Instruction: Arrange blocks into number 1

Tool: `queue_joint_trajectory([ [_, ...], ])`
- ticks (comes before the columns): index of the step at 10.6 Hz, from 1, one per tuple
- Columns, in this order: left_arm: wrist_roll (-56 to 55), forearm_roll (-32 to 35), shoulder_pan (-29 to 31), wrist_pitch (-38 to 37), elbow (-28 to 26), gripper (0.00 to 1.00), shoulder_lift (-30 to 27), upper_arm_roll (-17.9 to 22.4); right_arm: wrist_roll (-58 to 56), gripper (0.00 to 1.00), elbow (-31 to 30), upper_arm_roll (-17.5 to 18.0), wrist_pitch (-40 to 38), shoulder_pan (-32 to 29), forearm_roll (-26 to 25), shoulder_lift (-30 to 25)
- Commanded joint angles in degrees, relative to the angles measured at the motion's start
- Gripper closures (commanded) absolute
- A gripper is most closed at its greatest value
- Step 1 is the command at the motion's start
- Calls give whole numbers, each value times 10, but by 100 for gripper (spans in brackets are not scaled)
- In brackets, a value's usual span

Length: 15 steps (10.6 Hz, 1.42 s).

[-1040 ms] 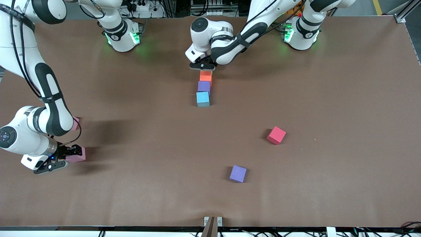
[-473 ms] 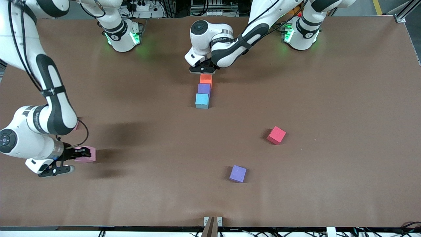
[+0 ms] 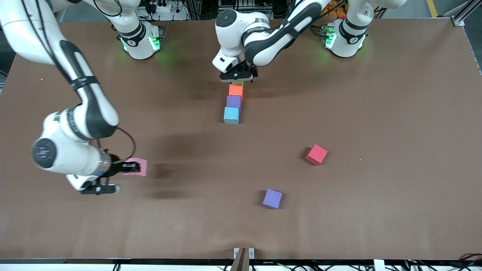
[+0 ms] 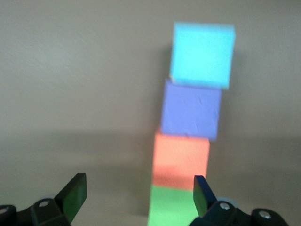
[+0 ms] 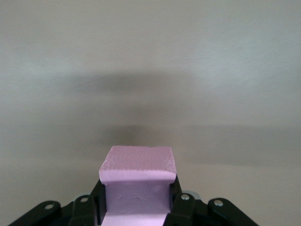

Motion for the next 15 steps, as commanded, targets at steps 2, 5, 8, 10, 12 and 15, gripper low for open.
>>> queue_joint_trajectory([
  [2,48,-16,134,-72,81,0,-13,0,147,100,-10,0,3,97,-8,-10],
  [5,113,-18,265,-121,164,0,-13,0,297,100,-10,-2,32,203,-26,-2],
  [8,183,-18,348,-140,193,0,-17,-1,427,100,-12,-3,51,273,-88,23],
  [10,247,-15,383,-172,192,0,-21,-1,466,100,-17,-6,71,302,-96,34],
  [12,314,-22,426,-196,189,0,-33,-2,472,100,-31,-25,82,331,-97,38],
  [15,454,-116,376,-211,175,0,-95,121,472,100,-75,-26,124,330,-103,37],
])
